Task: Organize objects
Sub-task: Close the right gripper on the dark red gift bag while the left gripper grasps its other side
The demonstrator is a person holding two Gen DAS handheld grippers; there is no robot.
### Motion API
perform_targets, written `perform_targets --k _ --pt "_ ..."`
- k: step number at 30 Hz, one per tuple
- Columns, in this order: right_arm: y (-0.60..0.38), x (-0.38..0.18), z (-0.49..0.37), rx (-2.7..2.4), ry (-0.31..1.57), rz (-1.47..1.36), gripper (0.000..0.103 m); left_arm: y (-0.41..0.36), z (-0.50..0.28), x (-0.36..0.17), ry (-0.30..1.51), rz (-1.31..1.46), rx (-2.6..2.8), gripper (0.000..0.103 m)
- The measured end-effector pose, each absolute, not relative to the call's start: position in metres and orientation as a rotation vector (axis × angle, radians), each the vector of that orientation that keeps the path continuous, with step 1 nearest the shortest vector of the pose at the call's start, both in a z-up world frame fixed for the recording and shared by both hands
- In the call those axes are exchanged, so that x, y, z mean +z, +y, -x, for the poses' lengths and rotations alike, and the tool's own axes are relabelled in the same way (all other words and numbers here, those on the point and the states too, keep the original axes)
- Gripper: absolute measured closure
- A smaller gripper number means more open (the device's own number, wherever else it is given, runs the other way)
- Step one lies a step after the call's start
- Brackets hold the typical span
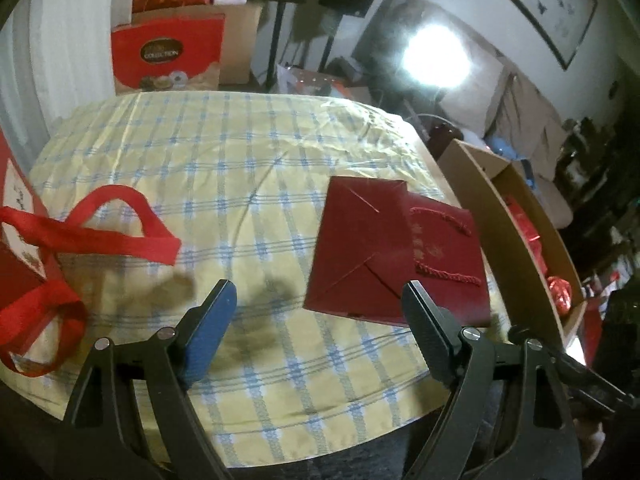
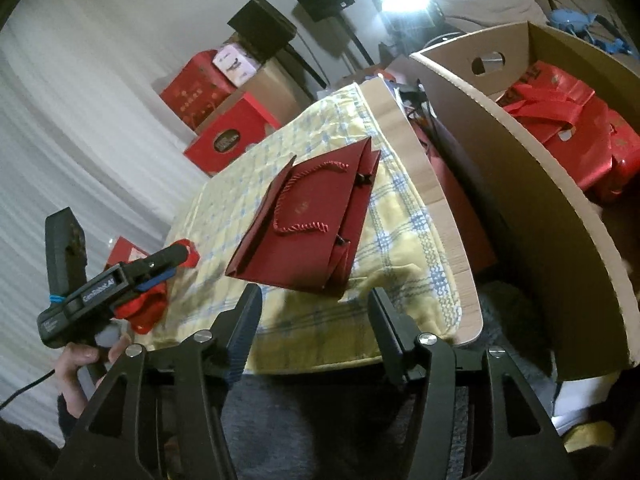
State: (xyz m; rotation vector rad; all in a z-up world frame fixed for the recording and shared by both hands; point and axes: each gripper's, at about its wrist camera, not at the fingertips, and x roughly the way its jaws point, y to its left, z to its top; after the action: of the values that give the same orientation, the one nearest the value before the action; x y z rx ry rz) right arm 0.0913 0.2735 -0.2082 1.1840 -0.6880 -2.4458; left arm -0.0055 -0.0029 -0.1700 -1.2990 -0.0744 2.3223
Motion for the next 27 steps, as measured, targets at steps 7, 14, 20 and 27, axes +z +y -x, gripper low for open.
perform_targets --k 7,14,20,27 --pt "0.276 -0.217 -0.083 -2.449 -0.705 -1.206 0.041 0.032 0.004 -0.180 0.070 1.277 2.185 0.016" --pt "0.281 -0.225 -0.067 -2.425 -0.753 -1.236 0.041 0.035 0.030 -0.204 -0.047 1.387 2.126 0.016" --pt "0.275 -0.229 -0.055 -2.388 -0.754 -1.244 0.039 0.037 0.035 -0.210 -0.046 1.374 2.081 0.016" --pt "0.270 -0.233 -0.047 -2.357 -0.756 -1.242 0.038 0.052 0.031 -0.212 0.011 1.345 2.087 0.016"
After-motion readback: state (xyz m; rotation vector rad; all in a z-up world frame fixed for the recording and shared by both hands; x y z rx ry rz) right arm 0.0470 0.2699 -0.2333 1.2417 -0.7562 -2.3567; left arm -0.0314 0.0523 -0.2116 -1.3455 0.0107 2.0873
